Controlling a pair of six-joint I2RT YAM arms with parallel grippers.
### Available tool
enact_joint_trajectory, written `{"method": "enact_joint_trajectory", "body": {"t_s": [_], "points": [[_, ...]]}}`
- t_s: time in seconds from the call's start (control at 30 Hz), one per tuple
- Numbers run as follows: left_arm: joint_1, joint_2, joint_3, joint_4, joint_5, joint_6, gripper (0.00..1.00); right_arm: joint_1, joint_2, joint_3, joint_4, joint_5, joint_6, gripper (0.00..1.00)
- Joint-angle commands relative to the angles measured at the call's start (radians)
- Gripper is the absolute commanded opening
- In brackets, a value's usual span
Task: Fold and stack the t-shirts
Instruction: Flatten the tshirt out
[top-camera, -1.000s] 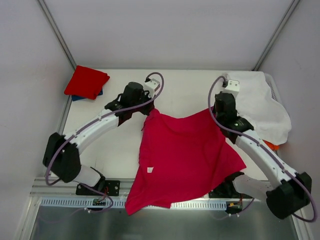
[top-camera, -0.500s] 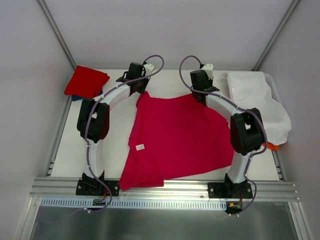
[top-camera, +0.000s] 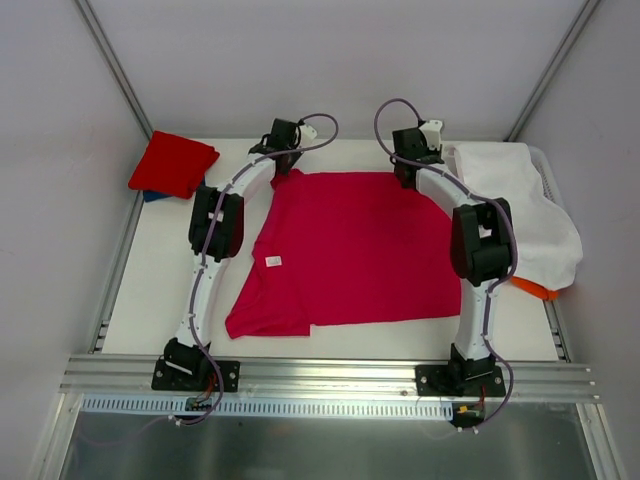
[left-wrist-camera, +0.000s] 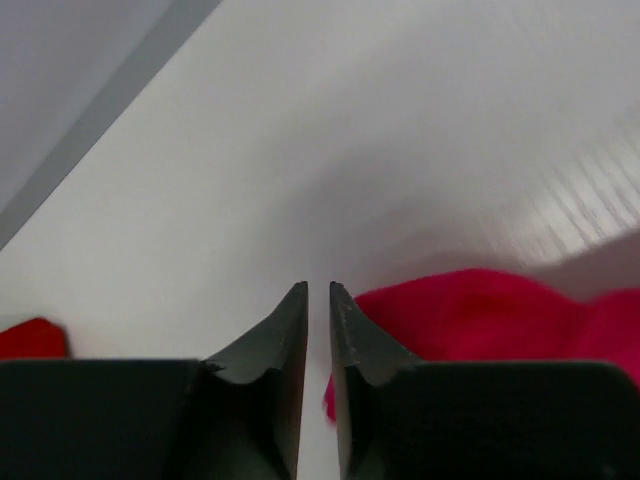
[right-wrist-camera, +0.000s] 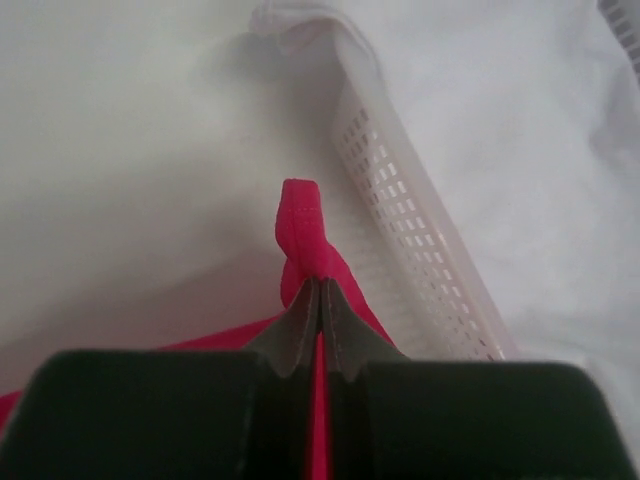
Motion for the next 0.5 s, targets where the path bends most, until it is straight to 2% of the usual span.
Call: {"method": "enact_joint_trajectory", "body": {"t_s": [0.0,0.03,0.07,0.1,0.17,0.27,0.33,0.47], "points": [[0.015,0.025,0.124,0.008,-0.125,0.056,0.18,-0.018,0.018,0.113,-0.083,0.105,0.032,0.01],[0.013,0.040,0.165,0.008,-0.149,0.042,0.37,-0.031,0.032,0.147,-0.121,0.114,0.043,0.44],[0.013,0.043,0.185,0.011,-0.198,0.039,0.83,-0.038,0.058,0.178,-0.202,0.125,0.075,0.73],[0.015,0.040,0.214,0.018,-0.226,0.027,0.93,-0.052,0.064,0.225,-0.236,0.127,0.116,0.99],[0.013,0.004,0.227,0.032,-0.307,0.013,0.99,-0.066,0.051,0.241,-0.305,0.121,0.156,1.00],[0.013,-0.127,0.176,0.044,-0.332,-0.015,0.99,-0.075,-0.041,0.185,-0.318,0.114,0.198,0.99],[0.013,-0.254,0.074,0.044,-0.276,-0.049,0.99,-0.072,-0.097,0.116,-0.316,0.102,0.227,0.99],[0.026,-0.394,-0.135,0.044,-0.165,-0.139,0.99,-0.060,-0.238,-0.010,-0.316,0.049,0.271,1.00]]}}
